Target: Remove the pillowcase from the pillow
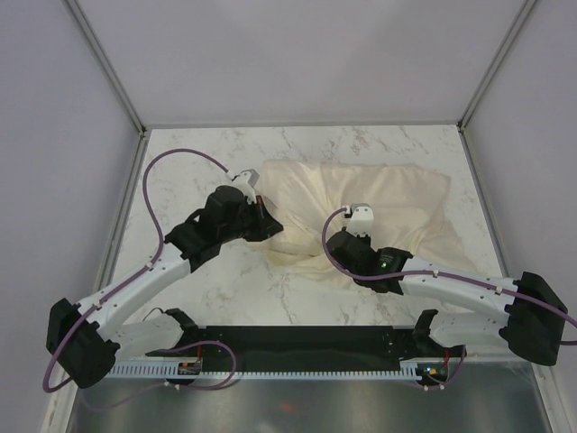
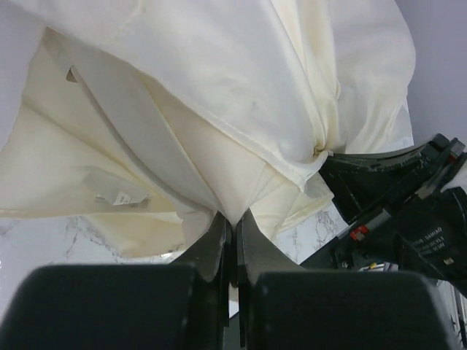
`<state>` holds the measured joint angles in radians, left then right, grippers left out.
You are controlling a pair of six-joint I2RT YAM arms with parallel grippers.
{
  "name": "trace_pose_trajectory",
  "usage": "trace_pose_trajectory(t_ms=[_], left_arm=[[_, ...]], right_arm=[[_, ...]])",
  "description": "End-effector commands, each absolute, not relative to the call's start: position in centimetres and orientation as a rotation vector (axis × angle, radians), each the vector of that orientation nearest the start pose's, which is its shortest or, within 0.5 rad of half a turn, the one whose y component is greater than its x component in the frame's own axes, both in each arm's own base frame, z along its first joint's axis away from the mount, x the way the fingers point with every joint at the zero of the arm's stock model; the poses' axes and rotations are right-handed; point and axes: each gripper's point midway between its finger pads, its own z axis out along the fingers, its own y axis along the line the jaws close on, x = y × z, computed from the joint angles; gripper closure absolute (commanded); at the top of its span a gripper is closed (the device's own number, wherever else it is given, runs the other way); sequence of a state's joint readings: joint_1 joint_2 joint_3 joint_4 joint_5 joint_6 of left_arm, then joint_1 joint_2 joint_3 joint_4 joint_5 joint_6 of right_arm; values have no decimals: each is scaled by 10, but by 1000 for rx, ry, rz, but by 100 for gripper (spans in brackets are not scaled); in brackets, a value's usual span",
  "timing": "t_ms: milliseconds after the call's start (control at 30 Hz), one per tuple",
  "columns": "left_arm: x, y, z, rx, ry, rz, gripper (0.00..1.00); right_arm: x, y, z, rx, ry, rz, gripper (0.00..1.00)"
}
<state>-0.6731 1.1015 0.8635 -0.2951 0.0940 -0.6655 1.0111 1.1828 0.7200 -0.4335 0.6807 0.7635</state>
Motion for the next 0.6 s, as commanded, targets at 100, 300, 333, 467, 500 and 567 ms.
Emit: trace_pose_trajectory(t_ms=[100, 300, 333, 467, 500, 567], left_arm=[[230, -241, 234, 187, 2079, -963, 98], [202, -252, 192, 323, 2094, -1066, 98], [199, -250, 189, 348, 2083, -1063, 98], [189, -248, 186, 406, 2069, -1074, 98], [186, -246, 186, 412, 2066, -1075, 98], [182, -246, 183, 424, 2071, -1087, 98]], right_arm=[[221, 161, 90, -54, 2273, -81, 94], [226, 205, 152, -231, 2230, 151, 44], [229, 215, 178, -257, 2188, 217, 36], [243, 249, 235, -335, 2084, 333, 26], [246, 259, 243, -395, 2064, 348, 25], [261, 284, 256, -441, 2034, 357, 22]])
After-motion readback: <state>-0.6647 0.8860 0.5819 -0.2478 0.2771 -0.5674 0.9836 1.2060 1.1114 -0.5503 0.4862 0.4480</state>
